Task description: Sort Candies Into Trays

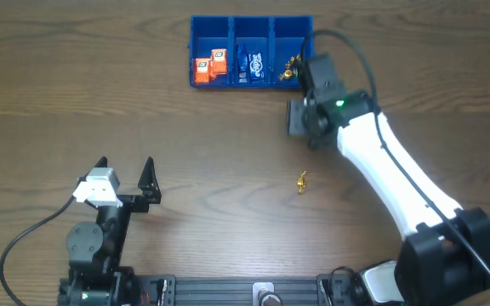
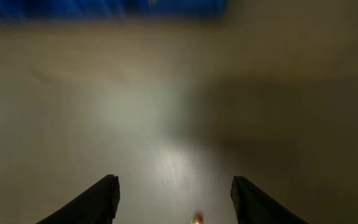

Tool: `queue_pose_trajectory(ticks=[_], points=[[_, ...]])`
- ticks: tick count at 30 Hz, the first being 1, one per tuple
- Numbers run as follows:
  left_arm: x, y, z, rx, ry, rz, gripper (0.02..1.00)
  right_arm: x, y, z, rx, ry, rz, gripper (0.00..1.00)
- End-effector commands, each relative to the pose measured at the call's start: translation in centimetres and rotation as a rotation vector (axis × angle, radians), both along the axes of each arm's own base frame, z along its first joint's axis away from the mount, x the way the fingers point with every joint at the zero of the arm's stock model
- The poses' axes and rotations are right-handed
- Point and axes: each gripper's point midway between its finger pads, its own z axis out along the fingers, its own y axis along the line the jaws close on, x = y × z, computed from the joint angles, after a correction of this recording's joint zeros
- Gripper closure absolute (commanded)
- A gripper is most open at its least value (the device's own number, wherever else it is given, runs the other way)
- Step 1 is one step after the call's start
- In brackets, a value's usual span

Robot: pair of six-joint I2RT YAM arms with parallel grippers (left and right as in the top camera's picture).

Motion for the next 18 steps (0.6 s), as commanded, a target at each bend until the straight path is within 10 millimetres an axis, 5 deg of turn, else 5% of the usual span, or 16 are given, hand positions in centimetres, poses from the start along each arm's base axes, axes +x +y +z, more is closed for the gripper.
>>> queue_pose_trajectory(ticks=[1, 9, 18], points=[[-0.1, -0.2, -1.6, 0.015, 0.046, -0.014, 0.023, -5.8, -0.1, -7.5, 0.006, 0.205, -0.071, 0.391], [-0.1, -0.2, -1.6, 0.015, 0.046, -0.014, 0.02, -8.6, 1.0, -9.2, -0.002, 0.266, -0.045, 0.402], [-0.1, -0.2, -1.6, 0.015, 0.046, -0.014, 0.02, -10.2, -0.3, -11.0, -0.033, 0.306, -0.077, 0.432]])
